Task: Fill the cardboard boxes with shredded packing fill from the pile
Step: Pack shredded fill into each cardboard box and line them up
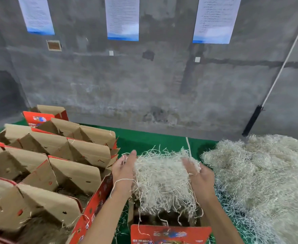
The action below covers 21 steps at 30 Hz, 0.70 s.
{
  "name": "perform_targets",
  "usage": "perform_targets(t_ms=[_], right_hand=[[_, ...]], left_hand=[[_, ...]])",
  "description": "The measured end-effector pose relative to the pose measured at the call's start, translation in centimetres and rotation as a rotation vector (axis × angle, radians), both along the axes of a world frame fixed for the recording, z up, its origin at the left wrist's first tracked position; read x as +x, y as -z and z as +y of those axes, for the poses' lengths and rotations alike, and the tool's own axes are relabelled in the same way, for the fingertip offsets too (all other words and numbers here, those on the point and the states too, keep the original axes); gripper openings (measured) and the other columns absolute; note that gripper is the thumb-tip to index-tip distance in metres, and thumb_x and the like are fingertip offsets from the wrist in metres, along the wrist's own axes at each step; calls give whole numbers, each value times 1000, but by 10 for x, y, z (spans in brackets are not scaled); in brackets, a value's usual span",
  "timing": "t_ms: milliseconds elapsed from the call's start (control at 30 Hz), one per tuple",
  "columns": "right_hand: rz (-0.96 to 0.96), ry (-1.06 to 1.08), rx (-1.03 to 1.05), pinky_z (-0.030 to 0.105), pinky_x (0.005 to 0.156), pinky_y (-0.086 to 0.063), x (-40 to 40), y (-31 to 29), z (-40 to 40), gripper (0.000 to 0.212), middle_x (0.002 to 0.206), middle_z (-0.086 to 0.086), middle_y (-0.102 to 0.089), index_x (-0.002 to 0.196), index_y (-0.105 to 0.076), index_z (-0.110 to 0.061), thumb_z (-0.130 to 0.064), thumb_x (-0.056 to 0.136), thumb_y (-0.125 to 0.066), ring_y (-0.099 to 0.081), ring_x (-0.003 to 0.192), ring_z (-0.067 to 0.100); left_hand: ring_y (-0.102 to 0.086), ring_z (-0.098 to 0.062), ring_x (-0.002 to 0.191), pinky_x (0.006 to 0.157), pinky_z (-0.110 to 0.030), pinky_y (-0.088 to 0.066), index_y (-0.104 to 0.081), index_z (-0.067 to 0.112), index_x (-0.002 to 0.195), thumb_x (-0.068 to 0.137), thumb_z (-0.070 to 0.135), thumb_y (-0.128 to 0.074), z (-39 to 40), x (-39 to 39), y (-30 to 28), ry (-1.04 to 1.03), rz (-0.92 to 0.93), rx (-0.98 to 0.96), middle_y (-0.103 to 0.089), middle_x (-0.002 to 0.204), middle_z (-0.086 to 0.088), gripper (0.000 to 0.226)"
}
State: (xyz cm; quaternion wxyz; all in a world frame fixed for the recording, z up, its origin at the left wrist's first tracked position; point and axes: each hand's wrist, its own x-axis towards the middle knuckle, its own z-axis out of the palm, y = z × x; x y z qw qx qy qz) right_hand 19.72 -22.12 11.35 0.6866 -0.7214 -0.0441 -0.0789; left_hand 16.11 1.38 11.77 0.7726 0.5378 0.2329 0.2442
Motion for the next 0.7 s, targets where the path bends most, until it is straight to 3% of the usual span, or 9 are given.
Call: perform_targets(t_ms=[100, 167, 233, 300, 400, 500, 567, 633, 700], right_hand=[[29, 217, 164, 23, 38, -27, 5, 14, 28, 18, 52, -5, -44, 95, -68, -43, -60, 91, -63, -26, 43, 13], [194, 219, 152, 21, 43, -40, 5, 25, 59, 22, 73, -6, -57, 113, -63, -26, -41, 102, -49, -40, 53, 10], [227, 109, 90, 18, 45, -44, 4, 25, 62, 29, 69, -9, -55, 107, -59, -14, -41, 101, -49, -47, 54, 7], [156, 224, 56, 24, 54, -54, 5, 11, 27, 35, 58, -10, -51, 113, -60, -17, -46, 94, -59, -58, 48, 12], [116, 424, 181, 24, 63, -51, 20, -2, -39, 37, 79, -6, -54, 119, -56, -21, -45, 92, -64, -59, 68, 14], [107, 447, 107, 14, 44, -37, 27, 1, -33, 10, 77, 0, -46, 108, -57, -17, -22, 104, -50, -39, 61, 7], [128, 208, -40, 12, 43, -37, 16, 0, 10, 26, 72, -5, -48, 112, -60, -16, -14, 106, -35, -37, 55, 6], [128, -52, -40, 26, 62, -48, -3, -3, 46, 38, 71, -15, -56, 99, -61, -30, -39, 107, -25, -46, 58, 5], [156, -126, -74, 45, 104, -44, -9, 1, 53, 46, 110, -23, -58, 123, -58, -37, -62, 100, -26, -53, 101, -1]], left_hand=[[-45, -17, 63, 74, -37, -43, -50, 25, 72, 94, 37, -65, -25, 9, -3, -36, 151, -210, -47, 72, 1, 29], [-59, -7, 66, 69, -17, -48, -51, 23, 78, 104, 34, -49, -58, 13, -2, 110, 213, -177, -44, 75, 2, 28], [-69, -15, 89, 67, -8, -48, -61, 7, 96, 104, 26, -52, -63, 10, 4, 181, 216, -86, -48, 77, -3, 22], [-64, -33, 105, 91, -34, -53, -63, 7, 113, 98, 36, -61, -29, 12, 3, 162, 268, -117, -65, 101, -13, 33], [-53, -37, 128, 105, -52, -46, -50, 11, 142, 101, 30, -53, 49, 30, 23, 124, 350, -142, -50, 146, -15, 45], [-61, -26, 97, 86, -44, -55, -46, 10, 146, 104, 29, -47, 44, 26, 26, 43, 363, -85, -54, 138, -12, 47], [-53, -13, 76, 68, -32, -51, -49, 14, 143, 103, 34, -51, -3, 18, 13, 139, 323, 25, -63, 112, -6, 45], [-60, -16, 88, 75, -35, -52, -46, 22, 145, 97, 50, -54, -46, 17, 7, 276, 256, 56, -61, 126, -4, 56], [-43, -18, 136, 112, -46, -37, -26, 31, 155, 83, 81, -46, -62, 16, 5, 367, 260, 206, -32, 158, 8, 90]])
